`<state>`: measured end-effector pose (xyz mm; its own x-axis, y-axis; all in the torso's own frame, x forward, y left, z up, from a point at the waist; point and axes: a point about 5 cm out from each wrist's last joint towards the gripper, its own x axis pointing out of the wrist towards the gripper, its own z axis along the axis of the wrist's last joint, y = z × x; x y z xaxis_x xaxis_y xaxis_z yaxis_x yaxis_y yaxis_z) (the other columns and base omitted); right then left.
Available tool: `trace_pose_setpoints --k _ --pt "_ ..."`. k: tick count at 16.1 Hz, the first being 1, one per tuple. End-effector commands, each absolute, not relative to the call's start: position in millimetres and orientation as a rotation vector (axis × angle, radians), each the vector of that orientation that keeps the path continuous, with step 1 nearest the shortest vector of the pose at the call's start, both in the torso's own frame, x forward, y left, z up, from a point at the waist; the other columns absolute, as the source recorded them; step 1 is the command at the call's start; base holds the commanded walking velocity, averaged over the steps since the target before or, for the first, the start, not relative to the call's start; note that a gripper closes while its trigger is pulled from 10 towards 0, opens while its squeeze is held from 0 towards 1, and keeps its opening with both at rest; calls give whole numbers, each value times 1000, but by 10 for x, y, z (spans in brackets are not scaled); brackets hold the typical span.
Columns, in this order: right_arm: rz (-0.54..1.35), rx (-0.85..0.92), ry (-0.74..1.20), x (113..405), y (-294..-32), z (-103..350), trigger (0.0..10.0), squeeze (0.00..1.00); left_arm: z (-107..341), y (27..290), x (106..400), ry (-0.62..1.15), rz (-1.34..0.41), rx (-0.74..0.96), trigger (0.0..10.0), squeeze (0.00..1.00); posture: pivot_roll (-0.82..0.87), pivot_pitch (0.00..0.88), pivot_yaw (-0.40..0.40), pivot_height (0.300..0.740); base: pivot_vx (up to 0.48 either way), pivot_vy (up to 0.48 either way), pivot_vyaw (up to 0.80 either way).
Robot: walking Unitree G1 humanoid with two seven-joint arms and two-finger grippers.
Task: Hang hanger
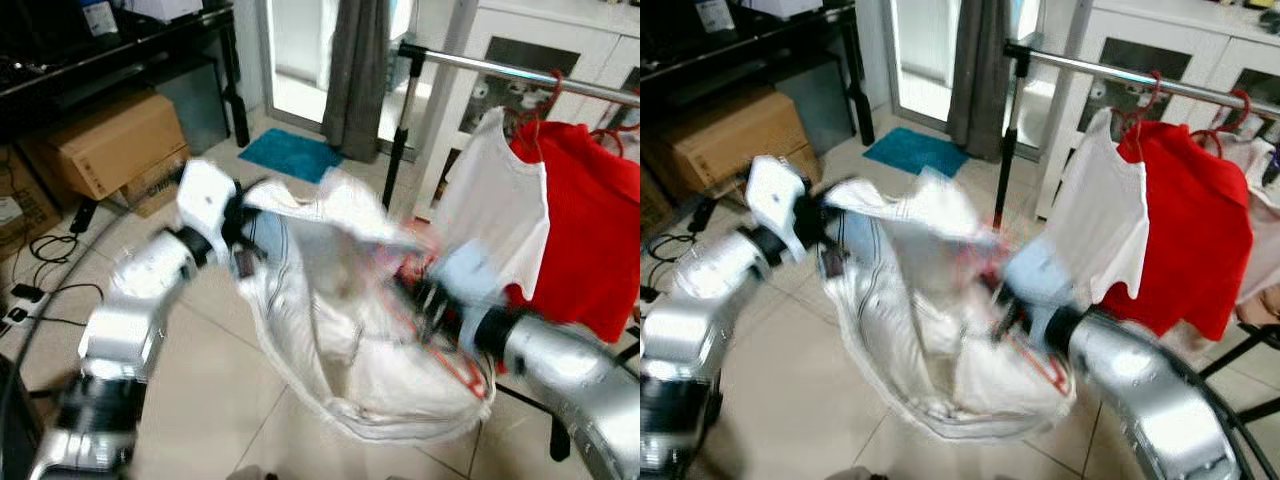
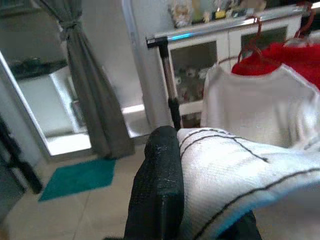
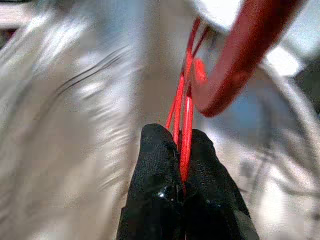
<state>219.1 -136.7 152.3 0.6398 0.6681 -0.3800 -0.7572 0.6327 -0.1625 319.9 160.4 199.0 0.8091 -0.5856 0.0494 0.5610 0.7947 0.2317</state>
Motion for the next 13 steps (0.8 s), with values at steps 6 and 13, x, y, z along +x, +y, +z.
trace_pose_setpoints --k 6,13 --pt "1082 -277 312 2024 -1391 1488 0 0 2236 2127 3630 -53 -363 72 0 0 -93 0 27 740 0 0 0" --pt "1033 162 105 2099 -1393 1726 0 0 1645 2024 3643 51 -353 -173 0 0 -92 0 27 740 0 0 0"
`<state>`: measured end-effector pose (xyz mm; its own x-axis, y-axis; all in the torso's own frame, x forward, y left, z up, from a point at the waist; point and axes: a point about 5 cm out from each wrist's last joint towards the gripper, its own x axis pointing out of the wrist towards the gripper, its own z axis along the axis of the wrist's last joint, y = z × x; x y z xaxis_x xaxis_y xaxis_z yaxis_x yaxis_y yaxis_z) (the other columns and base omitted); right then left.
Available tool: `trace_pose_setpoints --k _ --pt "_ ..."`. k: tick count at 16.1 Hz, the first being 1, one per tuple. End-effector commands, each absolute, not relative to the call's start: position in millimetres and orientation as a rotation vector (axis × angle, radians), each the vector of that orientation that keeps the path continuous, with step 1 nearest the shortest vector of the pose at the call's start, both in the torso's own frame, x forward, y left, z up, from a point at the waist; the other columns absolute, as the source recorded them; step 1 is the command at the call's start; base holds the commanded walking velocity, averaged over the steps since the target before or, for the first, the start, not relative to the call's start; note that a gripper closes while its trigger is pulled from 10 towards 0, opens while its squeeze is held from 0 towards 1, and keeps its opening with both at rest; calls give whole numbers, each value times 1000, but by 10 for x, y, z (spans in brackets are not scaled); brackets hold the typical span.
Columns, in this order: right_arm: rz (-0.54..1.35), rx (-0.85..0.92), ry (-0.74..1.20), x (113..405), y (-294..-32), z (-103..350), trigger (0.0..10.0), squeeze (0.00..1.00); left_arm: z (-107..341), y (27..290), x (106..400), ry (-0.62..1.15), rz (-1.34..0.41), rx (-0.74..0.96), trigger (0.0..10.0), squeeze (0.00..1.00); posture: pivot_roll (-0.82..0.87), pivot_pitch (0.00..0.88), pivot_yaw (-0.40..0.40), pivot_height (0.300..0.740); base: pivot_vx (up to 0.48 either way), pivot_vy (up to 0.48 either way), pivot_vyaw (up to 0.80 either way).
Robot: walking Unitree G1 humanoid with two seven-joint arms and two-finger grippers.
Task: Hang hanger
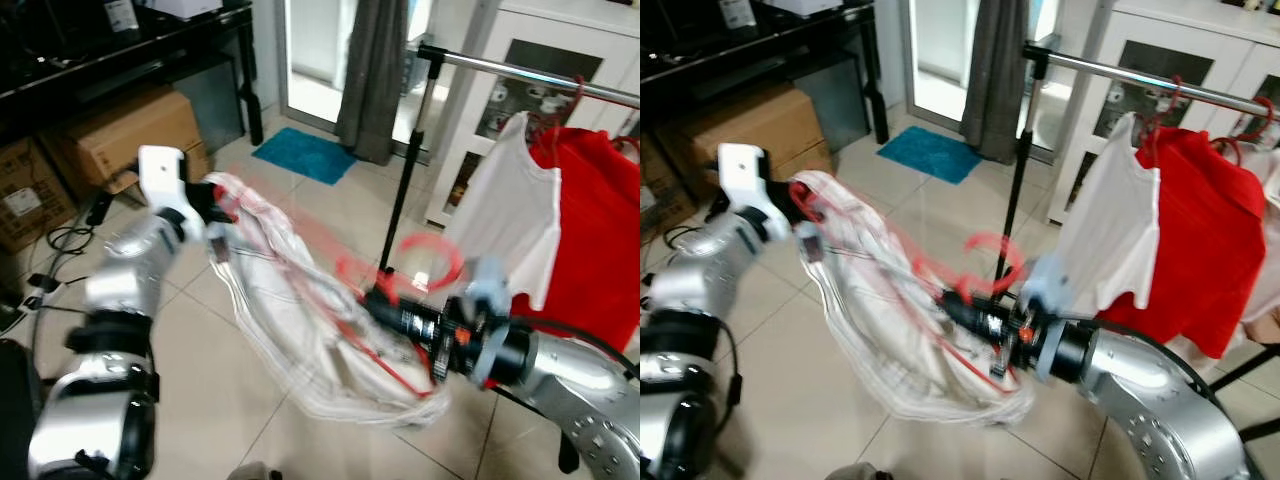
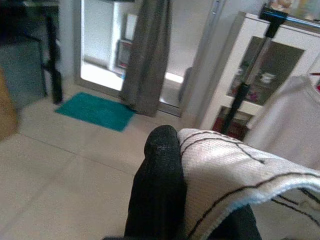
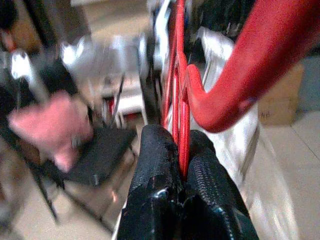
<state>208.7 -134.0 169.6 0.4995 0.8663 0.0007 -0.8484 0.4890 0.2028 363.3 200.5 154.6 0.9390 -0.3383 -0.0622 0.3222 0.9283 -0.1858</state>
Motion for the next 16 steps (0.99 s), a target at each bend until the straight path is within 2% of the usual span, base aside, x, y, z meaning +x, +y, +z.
trace_pose_setpoints --k 1,2,4,7,8,9,10,11,12,14,16 --pt "997 244 66 2134 -1389 1743 0 0 1573 1983 3630 65 -337 -205 0 0 -92 0 29 740 0 0 0" --pt "791 343 -23 2329 -1416 1773 0 0 1486 1854 3564 82 -382 -201 0 0 -98 0 37 740 0 0 0" --pt "556 409 -80 2512 -1446 1810 0 0 1460 1650 3434 92 -518 -127 0 0 -99 0 47 740 0 0 0" --pt "165 364 -71 2691 -1619 1706 0 0 1437 1435 3166 97 -657 -19 0 0 -106 0 56 740 0 0 0" --pt "105 253 5 2700 -1656 1606 8549 0 1437 1457 3139 85 -628 -1 0 0 -103 0 53 740 0 0 0" --pt "107 145 37 2683 -1653 1549 10000 0 1433 1489 3120 73 -600 32 0 0 -103 0 52 740 0 0 0" --pt "144 -11 75 2636 -1626 1447 10000 0 1414 1539 3071 47 -560 139 4549 0 -98 0 51 740 0 0 0" --pt "74 -4 161 2564 -1667 1259 10000 0 1282 1633 2969 71 -516 185 10000 0 -100 0 46 740 0 0 -800" --pt "43 -29 160 2535 -1677 1213 10000 0 1240 1692 2890 92 -478 167 10000 0 -99 0 39 740 0 0 -800" --pt "-31 27 183 2489 -1702 1150 10000 0 1195 1702 2755 110 -439 135 10000 0 -88 0 13 740 0 0 -800" --pt "-55 79 182 2487 -1699 1156 10000 0 1218 1661 2707 90 -440 187 10000 0 -85 0 -4 740 0 0 -800"
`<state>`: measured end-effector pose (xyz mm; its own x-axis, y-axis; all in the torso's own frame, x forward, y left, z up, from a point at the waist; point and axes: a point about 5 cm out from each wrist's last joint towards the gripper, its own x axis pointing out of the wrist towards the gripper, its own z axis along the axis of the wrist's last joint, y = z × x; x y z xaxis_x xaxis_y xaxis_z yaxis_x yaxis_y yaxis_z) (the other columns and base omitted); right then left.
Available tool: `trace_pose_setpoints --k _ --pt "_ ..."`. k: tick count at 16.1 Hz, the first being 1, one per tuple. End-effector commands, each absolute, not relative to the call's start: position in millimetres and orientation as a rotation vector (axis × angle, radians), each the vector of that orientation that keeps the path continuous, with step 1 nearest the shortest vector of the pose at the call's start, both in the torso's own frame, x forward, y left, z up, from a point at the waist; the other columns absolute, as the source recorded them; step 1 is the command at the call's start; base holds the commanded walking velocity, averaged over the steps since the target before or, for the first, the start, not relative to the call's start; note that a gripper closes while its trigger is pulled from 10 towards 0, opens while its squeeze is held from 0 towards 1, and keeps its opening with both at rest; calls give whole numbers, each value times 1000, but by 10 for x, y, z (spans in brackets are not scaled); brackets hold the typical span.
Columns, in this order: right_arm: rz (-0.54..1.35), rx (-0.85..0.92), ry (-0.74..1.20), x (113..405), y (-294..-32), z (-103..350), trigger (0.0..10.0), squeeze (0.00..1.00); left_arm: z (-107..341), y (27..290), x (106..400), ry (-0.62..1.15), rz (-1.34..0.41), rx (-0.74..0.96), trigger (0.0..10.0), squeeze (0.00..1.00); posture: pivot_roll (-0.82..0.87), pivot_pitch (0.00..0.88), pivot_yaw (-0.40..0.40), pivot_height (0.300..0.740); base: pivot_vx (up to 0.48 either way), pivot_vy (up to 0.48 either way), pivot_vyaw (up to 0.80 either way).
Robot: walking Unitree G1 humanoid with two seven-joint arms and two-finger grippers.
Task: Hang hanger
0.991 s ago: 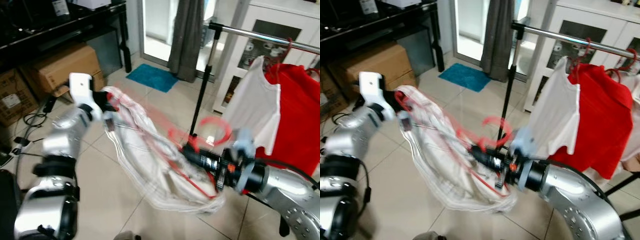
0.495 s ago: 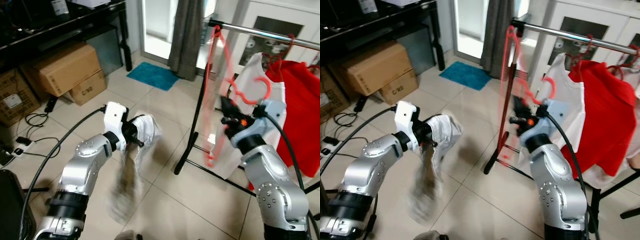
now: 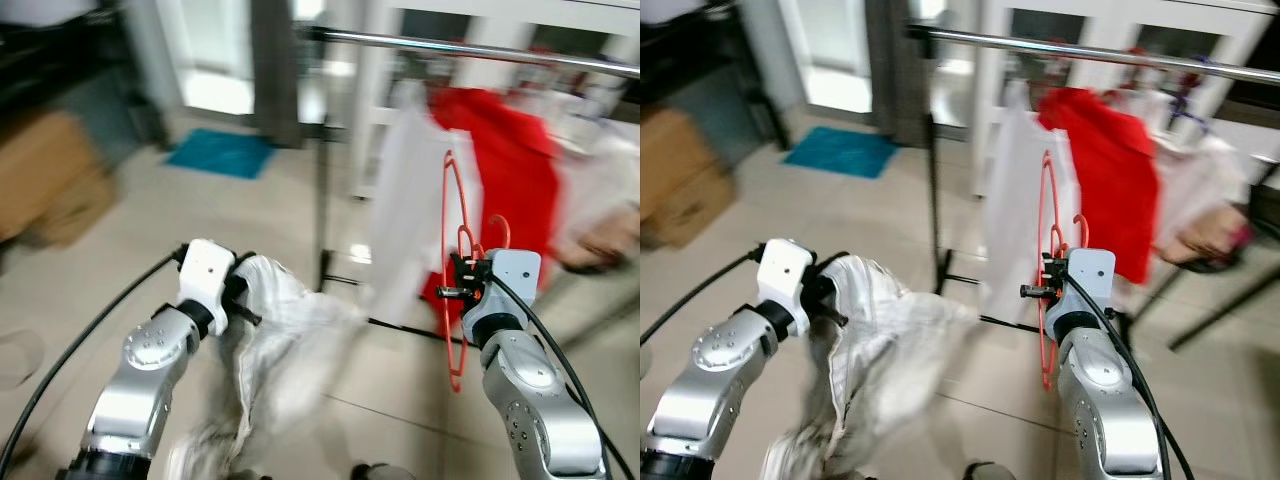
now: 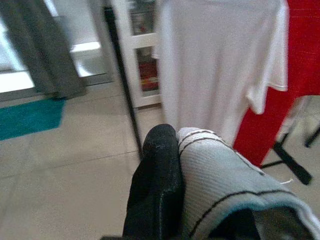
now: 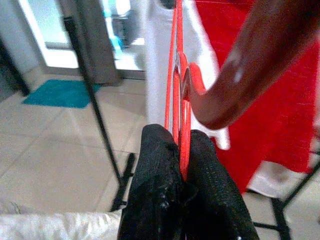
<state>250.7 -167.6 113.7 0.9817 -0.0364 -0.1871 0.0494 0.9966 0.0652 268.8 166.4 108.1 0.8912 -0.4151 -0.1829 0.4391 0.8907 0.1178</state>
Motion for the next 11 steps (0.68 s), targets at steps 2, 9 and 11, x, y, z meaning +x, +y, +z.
trace_pose_setpoints --k 2,9,11 --pt "-64 77 196 2532 -1686 1143 10000 0 1190 1715 2816 124 -347 183 10000 0 -96 0 -10 740 0 0 -800" --pt "-94 126 229 2589 -1744 1133 10000 0 1254 1617 2908 126 -368 173 10000 0 -97 0 -5 740 0 0 -800" --pt "-100 113 252 2581 -1758 1123 10000 0 1250 1620 2919 129 -368 179 10000 0 -101 0 -3 740 0 0 -800"
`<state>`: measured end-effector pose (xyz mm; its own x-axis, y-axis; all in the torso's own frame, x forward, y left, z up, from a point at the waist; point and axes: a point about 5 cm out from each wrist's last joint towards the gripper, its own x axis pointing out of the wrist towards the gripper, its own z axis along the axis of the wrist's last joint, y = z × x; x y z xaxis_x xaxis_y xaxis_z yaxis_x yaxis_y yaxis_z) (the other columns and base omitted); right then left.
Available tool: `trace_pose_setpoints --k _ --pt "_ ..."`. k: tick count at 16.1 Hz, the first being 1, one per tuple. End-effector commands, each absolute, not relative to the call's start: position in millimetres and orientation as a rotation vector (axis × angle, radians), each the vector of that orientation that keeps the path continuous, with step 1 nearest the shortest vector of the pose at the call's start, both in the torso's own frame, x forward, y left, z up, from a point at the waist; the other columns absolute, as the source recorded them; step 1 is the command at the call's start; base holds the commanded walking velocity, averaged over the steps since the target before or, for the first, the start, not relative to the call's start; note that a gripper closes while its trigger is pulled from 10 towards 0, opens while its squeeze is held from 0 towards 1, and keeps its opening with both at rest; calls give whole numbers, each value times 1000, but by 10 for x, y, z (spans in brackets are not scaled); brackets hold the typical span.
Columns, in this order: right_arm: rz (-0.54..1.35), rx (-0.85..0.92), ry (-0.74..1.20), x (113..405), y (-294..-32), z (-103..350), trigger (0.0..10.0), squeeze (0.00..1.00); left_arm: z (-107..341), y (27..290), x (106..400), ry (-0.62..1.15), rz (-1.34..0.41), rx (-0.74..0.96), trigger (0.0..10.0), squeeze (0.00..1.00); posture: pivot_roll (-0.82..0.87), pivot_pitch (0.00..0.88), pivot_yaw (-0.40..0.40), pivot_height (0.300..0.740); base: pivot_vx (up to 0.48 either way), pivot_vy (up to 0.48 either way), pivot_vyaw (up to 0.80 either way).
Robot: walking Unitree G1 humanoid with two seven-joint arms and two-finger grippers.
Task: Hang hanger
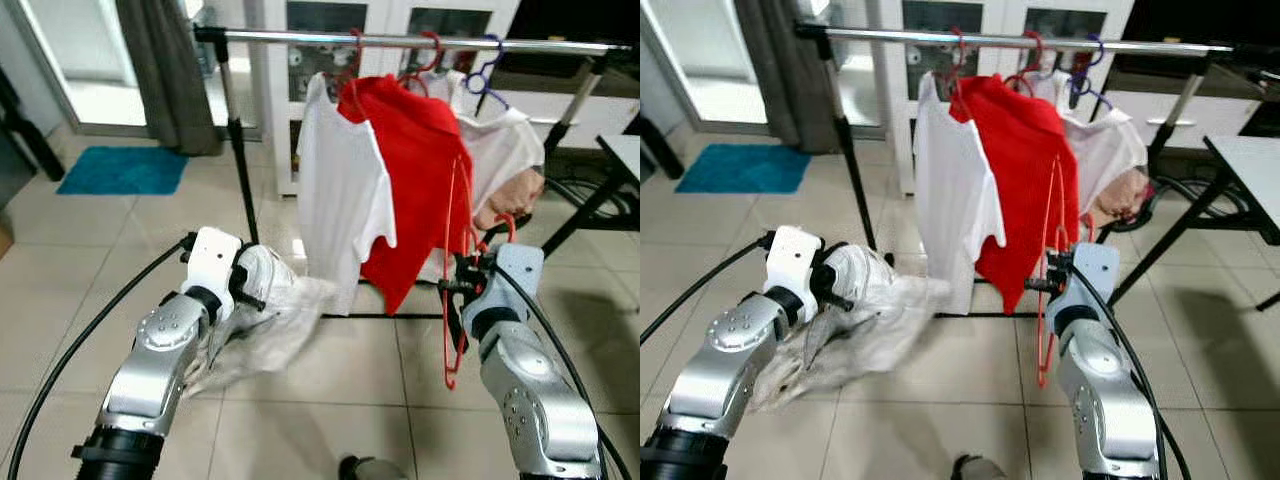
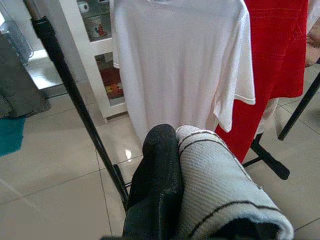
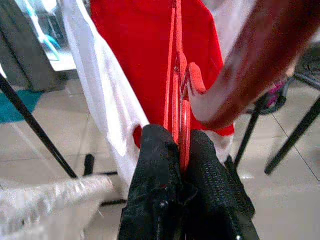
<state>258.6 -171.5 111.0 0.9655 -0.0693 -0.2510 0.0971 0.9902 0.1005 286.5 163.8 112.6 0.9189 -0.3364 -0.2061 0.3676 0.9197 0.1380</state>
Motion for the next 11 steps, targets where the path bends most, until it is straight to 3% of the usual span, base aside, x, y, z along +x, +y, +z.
trace_pose_setpoints --k 1,11 --pt "-118 91 264 2571 -1787 1113 10000 0 1243 1618 2922 133 -367 181 10000 0 -103 0 -2 740 0 0 -800" --pt "-149 61 220 2627 -1805 1195 10000 0 1253 1574 2944 133 -380 188 10000 0 -104 0 -2 740 0 0 -800"
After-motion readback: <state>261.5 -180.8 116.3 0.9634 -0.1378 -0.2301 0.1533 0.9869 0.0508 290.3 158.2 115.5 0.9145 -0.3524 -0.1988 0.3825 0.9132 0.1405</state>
